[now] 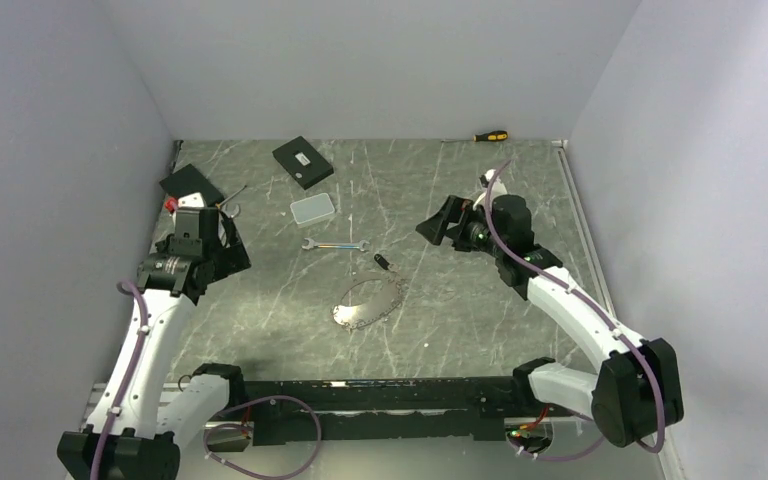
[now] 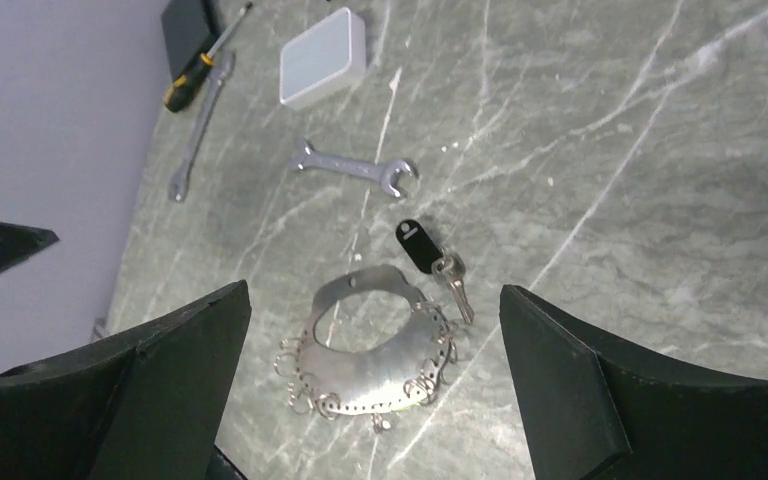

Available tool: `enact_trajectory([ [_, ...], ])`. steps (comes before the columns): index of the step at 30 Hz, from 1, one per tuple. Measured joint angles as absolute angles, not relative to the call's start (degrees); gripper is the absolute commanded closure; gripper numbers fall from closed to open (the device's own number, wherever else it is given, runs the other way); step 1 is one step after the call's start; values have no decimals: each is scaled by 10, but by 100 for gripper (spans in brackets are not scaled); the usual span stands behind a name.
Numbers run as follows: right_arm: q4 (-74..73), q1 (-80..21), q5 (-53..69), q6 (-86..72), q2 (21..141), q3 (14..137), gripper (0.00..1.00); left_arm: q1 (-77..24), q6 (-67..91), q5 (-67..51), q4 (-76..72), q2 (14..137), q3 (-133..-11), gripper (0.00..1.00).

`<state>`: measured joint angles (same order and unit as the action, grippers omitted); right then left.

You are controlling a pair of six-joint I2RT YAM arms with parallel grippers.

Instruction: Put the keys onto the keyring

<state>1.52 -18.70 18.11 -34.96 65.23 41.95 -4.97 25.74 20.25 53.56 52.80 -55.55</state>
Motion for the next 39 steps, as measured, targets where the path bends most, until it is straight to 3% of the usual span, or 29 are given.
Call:
enact_trajectory([
  [14, -162, -329, 46, -236, 784, 580, 2, -99, 222, 126, 503, 493, -545, 1],
  [19, -216, -358, 1, -212, 827, 604, 13, -106, 217, 102, 500, 493, -545, 1],
  [36, -348, -416, -51, -196, 1129, 851, 17, -147, 210, 73, 500, 482, -545, 4],
  [39, -376, -428, -65, -199, 1182, 919, 22, -147, 208, 74, 500, 482, -545, 4],
])
